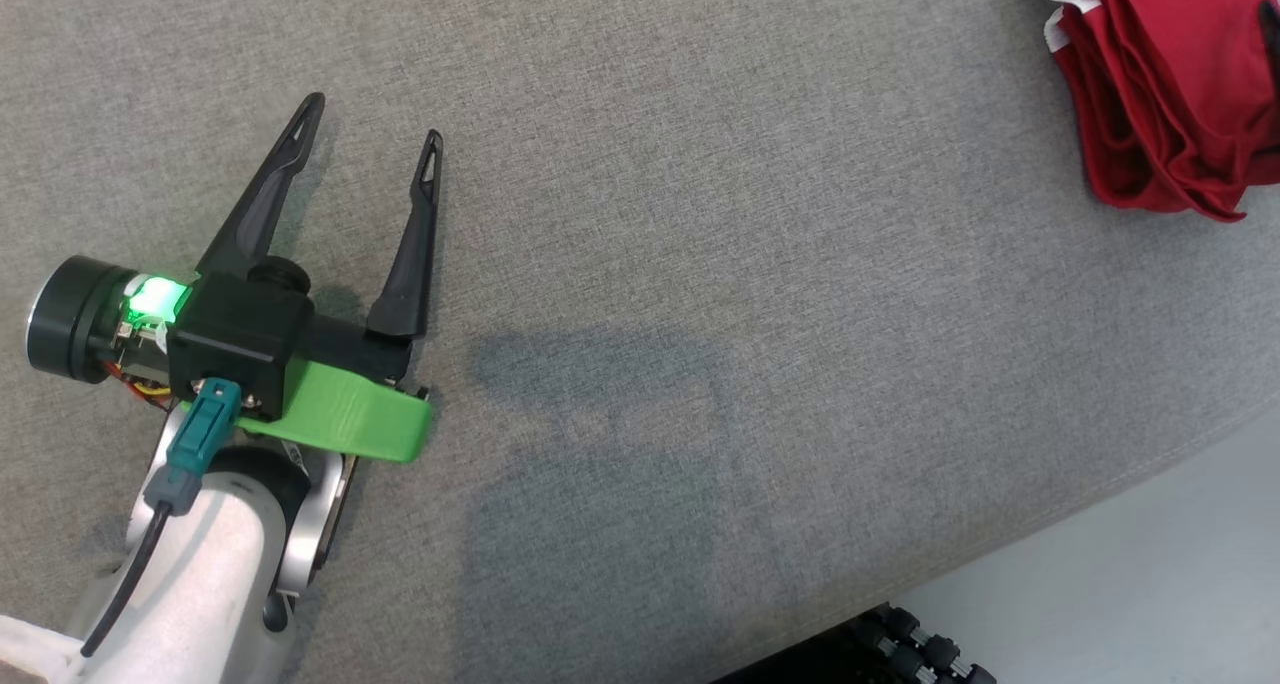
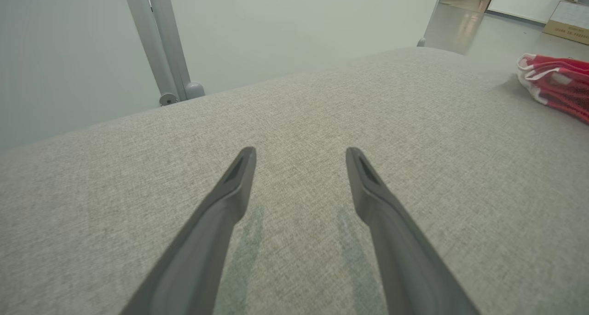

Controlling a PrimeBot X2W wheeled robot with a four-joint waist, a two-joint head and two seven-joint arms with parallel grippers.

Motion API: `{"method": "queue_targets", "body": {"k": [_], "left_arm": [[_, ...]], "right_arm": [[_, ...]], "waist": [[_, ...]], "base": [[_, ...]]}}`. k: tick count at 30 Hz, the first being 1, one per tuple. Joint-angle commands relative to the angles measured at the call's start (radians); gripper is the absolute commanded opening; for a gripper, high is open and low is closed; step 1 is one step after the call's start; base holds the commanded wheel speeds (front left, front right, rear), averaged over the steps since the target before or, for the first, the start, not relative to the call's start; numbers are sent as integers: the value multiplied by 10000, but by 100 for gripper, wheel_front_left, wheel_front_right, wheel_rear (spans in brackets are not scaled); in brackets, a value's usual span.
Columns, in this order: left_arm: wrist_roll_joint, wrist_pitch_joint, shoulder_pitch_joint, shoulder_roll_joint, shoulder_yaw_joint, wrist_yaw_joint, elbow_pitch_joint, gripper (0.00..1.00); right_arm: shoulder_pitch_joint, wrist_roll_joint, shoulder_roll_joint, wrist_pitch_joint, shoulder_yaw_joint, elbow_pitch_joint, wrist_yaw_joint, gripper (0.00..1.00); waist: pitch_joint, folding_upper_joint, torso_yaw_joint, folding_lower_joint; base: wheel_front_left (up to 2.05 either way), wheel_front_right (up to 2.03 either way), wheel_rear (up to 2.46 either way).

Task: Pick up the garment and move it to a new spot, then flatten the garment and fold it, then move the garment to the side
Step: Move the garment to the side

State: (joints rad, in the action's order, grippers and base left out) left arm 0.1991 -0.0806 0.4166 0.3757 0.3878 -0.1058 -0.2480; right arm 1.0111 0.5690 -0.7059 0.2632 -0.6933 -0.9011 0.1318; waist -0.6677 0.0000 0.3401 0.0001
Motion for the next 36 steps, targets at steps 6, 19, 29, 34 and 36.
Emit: {"method": "queue_targets", "body": {"k": [6, 19, 29, 34, 36], "left_arm": [[195, 324, -243, -45, -84, -136, 257, 100], [948, 1104, -1583, -508, -289, -604, 1015, 100], [1458, 1647, -2523, -903, -355, -884, 1479, 100], [1571, 1886, -2731, -997, -429, -945, 1673, 100], [1673, 1984, -2847, -1037, -476, -982, 1750, 100]], "right_arm": [[-896, 54, 355, 36, 2488, 756, -19, 100], [-5100, -1809, 3101, 36, 7164, 5063, -19, 100], [-7171, -2517, 4340, -6, 7258, 6865, -19, 100], [-7663, -2654, 4600, -250, 7028, 7431, -18, 100], [-7854, -2771, 4671, -368, 6933, 7672, -18, 100]], "waist": [[628, 0, 188, -1], [2928, 0, 212, -1], [4292, 0, -697, -1], [4734, 0, -1404, -1], [4929, 0, -1727, -1]], "base": [[0, 0, 0], [0, 0, 0], [0, 0, 0], [0, 0, 0], [0, 0, 0]]}}
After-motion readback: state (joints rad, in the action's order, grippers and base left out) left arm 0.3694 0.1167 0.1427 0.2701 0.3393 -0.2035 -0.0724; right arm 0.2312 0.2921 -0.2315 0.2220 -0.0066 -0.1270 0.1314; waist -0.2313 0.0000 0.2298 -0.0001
